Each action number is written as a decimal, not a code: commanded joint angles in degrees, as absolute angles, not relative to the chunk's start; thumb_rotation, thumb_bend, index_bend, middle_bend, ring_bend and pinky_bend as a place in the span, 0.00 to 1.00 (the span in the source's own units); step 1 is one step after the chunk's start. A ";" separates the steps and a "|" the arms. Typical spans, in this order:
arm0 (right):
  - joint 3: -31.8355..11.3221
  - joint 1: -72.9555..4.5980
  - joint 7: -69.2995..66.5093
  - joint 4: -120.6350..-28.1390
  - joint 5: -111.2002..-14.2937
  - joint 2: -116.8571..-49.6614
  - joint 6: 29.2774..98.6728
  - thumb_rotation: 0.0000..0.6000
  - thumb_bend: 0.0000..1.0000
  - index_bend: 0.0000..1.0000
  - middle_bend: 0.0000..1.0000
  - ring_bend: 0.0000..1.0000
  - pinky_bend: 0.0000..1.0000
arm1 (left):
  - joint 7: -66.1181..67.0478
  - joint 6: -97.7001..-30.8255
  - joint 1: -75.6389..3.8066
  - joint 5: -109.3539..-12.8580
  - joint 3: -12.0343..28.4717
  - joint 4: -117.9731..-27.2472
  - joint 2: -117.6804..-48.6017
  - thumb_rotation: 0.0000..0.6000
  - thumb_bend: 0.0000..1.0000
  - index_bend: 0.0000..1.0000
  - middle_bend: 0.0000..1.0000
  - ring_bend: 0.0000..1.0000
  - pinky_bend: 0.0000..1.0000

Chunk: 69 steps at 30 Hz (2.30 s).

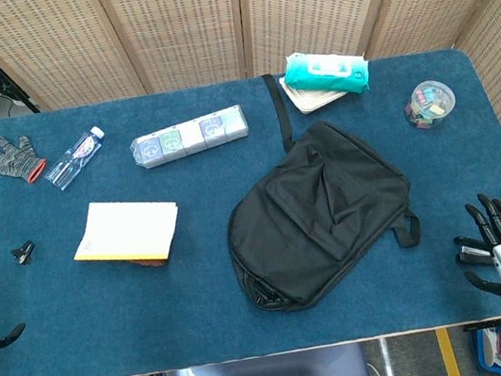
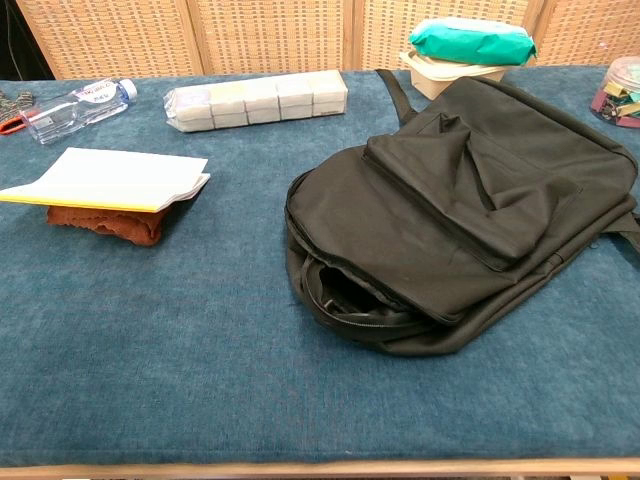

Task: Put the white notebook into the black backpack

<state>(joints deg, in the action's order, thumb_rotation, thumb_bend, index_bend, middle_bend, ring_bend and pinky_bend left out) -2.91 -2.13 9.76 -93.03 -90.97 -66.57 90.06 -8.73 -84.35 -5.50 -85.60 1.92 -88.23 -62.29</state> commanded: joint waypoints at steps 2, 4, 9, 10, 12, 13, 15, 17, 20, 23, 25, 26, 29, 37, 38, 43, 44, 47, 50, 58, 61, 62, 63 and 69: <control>-2.77 -2.10 9.83 -93.15 -90.94 -66.47 89.93 1.00 0.00 0.00 0.00 0.00 0.00 | -8.78 -83.96 -5.67 -85.53 1.93 -88.10 -62.38 1.00 0.01 0.00 0.00 0.00 0.00; -2.69 -2.02 9.77 -93.22 -90.99 -66.35 89.98 1.00 0.00 0.00 0.00 0.00 0.00 | -8.67 -83.71 -5.91 -85.58 2.04 -87.83 -62.67 1.00 0.01 0.00 0.00 0.00 0.00; -2.79 -1.73 8.77 -93.81 -90.84 -65.75 90.41 1.00 0.00 0.00 0.00 0.00 0.00 | -8.18 -81.30 -8.47 -86.96 2.51 -86.49 -64.83 1.00 0.01 0.00 0.00 0.00 0.00; -2.83 -1.71 8.60 -93.85 -90.77 -65.65 90.43 1.00 0.00 0.00 0.00 0.00 0.00 | -7.89 -80.82 -9.26 -87.63 2.65 -86.16 -65.49 1.00 0.01 0.00 0.00 0.00 0.00; -2.93 -1.73 8.19 -93.95 -90.50 -65.46 90.29 1.00 0.00 0.00 0.00 0.00 0.00 | -7.20 -79.69 -11.04 -89.16 2.84 -84.92 -67.08 1.00 0.02 0.00 0.00 0.00 0.00; -3.02 -1.75 8.01 -93.97 -90.30 -65.39 90.20 1.00 0.00 0.00 0.00 0.00 0.00 | -6.51 -78.87 -11.81 -89.46 2.89 -84.54 -67.74 1.00 0.02 0.00 0.00 0.00 0.00; -3.13 -1.82 7.72 -93.89 -89.93 -65.26 89.93 1.00 0.00 0.00 0.00 0.00 0.00 | -4.79 -77.18 -13.23 -89.42 3.20 -84.20 -69.05 1.00 0.03 0.00 0.00 0.00 0.00; -3.24 -1.91 7.30 -93.65 -89.50 -65.17 89.56 1.00 0.00 0.00 0.00 0.00 0.00 | -2.84 -75.25 -14.77 -88.73 3.76 -83.93 -70.70 1.00 0.03 0.00 0.00 0.00 0.00; -3.41 -2.11 6.44 -93.54 -88.89 -64.97 88.93 1.00 0.00 0.00 0.00 0.00 0.00 | 0.08 -71.87 -17.35 -87.04 4.82 -82.45 -73.89 1.00 0.03 0.00 0.00 0.00 0.00; -3.55 -2.24 5.91 -93.60 -88.72 -64.85 88.73 1.00 0.00 0.00 0.00 0.00 0.00 | 0.90 -70.46 -18.99 -86.51 5.46 -80.71 -76.23 1.00 0.03 0.00 0.00 0.00 0.00; -3.65 -2.29 5.65 -93.63 -88.55 -64.80 88.66 1.00 0.00 0.00 0.00 0.00 0.00 | 1.60 -69.29 -20.07 -86.01 5.76 -79.35 -77.66 1.00 0.03 0.00 0.00 0.00 0.00; -3.70 -2.32 5.57 -93.67 -88.48 -64.78 88.62 1.00 0.00 0.00 0.00 0.00 0.00 | 1.42 -68.60 -20.59 -85.73 5.88 -78.99 -78.23 1.00 0.03 0.00 0.00 0.00 0.00; -3.89 -2.42 5.28 -93.65 -88.02 -64.70 88.35 1.00 0.00 0.00 0.00 0.00 0.00 | 1.22 -68.06 -22.06 -85.51 6.67 -76.81 -80.10 1.00 0.03 0.00 0.00 0.00 0.00; -4.04 -2.83 5.05 -93.49 -87.29 -64.87 87.38 1.00 0.00 0.00 0.00 0.00 0.00 | 1.94 -65.15 -25.06 -83.88 7.32 -73.29 -83.19 1.00 0.03 0.00 0.00 0.00 0.00; -4.02 -2.87 4.92 -93.54 -87.24 -64.86 87.26 1.00 0.00 0.00 0.00 0.00 0.00 | 1.99 -64.76 -25.55 -83.98 7.30 -72.59 -83.60 1.00 0.03 0.00 0.00 0.00 0.00; -4.08 -2.94 4.85 -93.39 -87.00 -64.92 87.11 1.00 0.00 0.00 0.00 0.00 0.00 | 1.85 -63.53 -27.57 -84.29 7.32 -69.47 -85.63 1.00 0.03 0.00 0.00 0.00 0.00; -4.21 -2.98 4.74 -93.35 -86.70 -64.93 87.01 1.00 0.00 0.00 0.00 0.00 0.00 | 1.92 -63.64 -28.14 -84.52 7.61 -69.11 -86.05 1.00 0.03 0.00 0.00 0.00 0.00; -4.29 -3.05 4.75 -93.24 -86.31 -64.96 86.73 1.00 0.00 0.00 0.00 0.00 0.00 | 2.58 -63.68 -28.94 -84.36 7.86 -68.45 -86.74 1.00 0.03 0.00 0.00 0.00 0.00; -4.31 -3.17 4.77 -93.12 -86.12 -64.99 86.48 1.00 0.00 0.00 0.00 0.00 0.00 | 3.85 -63.17 -29.63 -83.73 7.93 -68.39 -87.18 1.00 0.03 0.00 0.00 0.00 0.00; -4.38 -3.26 4.61 -93.03 -85.90 -64.96 86.33 1.00 0.00 0.00 0.00 0.00 0.00 | 5.33 -61.62 -30.76 -82.14 7.89 -67.96 -88.04 1.00 0.26 0.00 0.00 0.00 0.00; -4.40 -3.28 4.56 -93.01 -85.69 -64.92 86.20 1.00 0.00 0.00 0.00 0.00 0.00 | 5.92 -61.29 -31.08 -81.81 7.71 -67.54 -88.21 1.00 0.33 0.00 0.00 0.00 0.00; -4.43 -3.30 4.52 -93.01 -85.64 -64.91 86.17 1.00 0.00 0.00 0.00 0.00 0.00 | 6.14 -61.29 -31.11 -81.65 7.68 -67.41 -88.29 1.00 0.36 0.00 0.00 0.00 0.00; -4.43 -3.31 4.48 -93.01 -85.61 -64.90 86.13 1.00 0.00 0.00 0.00 0.00 0.00 | 6.30 -61.29 -31.13 -81.45 7.69 -67.37 -88.33 1.00 0.37 0.00 0.00 0.00 0.00; -4.39 -3.32 4.42 -93.09 -85.64 -64.85 86.16 1.00 0.00 0.00 0.00 0.00 0.00 | 7.94 -60.34 -31.38 -80.01 7.47 -67.45 -88.22 1.00 0.41 0.00 0.00 0.00 0.00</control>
<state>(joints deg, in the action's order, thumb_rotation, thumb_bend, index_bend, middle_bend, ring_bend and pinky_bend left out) -4.39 -3.32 4.43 -93.08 -85.64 -64.86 86.15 7.44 -60.76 -31.26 -80.39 7.60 -67.40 -88.31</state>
